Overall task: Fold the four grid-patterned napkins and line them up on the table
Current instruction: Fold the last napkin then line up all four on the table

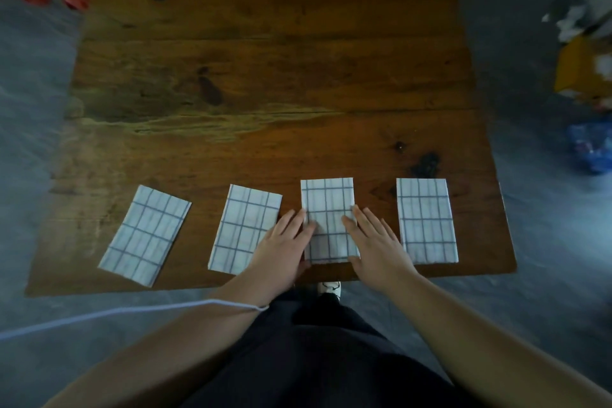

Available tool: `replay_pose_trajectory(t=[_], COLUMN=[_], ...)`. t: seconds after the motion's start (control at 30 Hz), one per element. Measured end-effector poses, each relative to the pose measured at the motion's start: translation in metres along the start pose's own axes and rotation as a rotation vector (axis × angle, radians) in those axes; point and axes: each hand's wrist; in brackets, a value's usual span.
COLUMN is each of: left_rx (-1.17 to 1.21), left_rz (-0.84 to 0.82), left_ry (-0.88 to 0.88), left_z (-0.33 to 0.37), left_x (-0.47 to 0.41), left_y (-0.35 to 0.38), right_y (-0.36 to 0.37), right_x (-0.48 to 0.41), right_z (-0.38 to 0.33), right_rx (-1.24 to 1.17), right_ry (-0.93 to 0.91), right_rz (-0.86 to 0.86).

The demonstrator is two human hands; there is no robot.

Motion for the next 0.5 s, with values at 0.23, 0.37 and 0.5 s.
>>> replay_pose_trajectory(t=[0.23,0.37,0.5], left_rx=[0.051,0.07,0.077], left_rz=[0.036,0.03,0.031], left_ry=[-0.047,-0.048,-0.051], left_z=[0.0,0.0005,0.0003], left_x=[0.0041,0.005,0.006], left_y=[0.0072,0.0049,0.005], right_y=[0.0032,0.0008,0.0002], right_x=[0.0006,0.0012,0.0016], right_z=[0.0022,0.0032,0.0021], right_rx=[0.022,0.022,0.014], right_ry=[-0.015,-0.027,-0.024], right_rz=[-0.002,-0.012,-0.006])
Point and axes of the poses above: each hand's wrist, its own x-axis away from the middle knuckle, its own y-axis out of the palm, z = x × y, and after that the axes turned 11 degrees about -x, right-handed
